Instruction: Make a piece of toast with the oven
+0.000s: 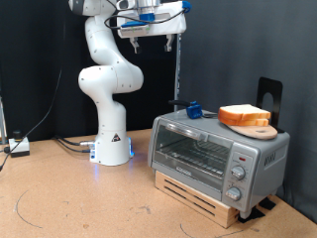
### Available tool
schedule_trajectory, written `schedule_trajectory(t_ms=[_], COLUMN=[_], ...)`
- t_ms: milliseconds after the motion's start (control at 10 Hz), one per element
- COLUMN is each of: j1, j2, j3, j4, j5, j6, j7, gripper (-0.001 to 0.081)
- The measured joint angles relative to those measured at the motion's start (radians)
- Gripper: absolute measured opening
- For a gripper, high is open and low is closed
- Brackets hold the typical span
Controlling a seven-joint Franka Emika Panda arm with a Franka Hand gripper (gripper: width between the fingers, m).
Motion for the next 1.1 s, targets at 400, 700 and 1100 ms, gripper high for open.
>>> schedule_trajectory(t_ms=[400, 700, 1100], j1=[0.096, 0.126, 0.185], j2=[0.017, 0.008, 0.028], j3=[-0.115, -0.157, -0.231], j4=[-0.066, -0.05, -0.101], j5=[0.017, 0.045, -0.031], j6=[0.145, 0.008, 0.076], j7=[-0.475, -0.618, -1.057], gripper=[0.0807, 0.0807, 0.0807])
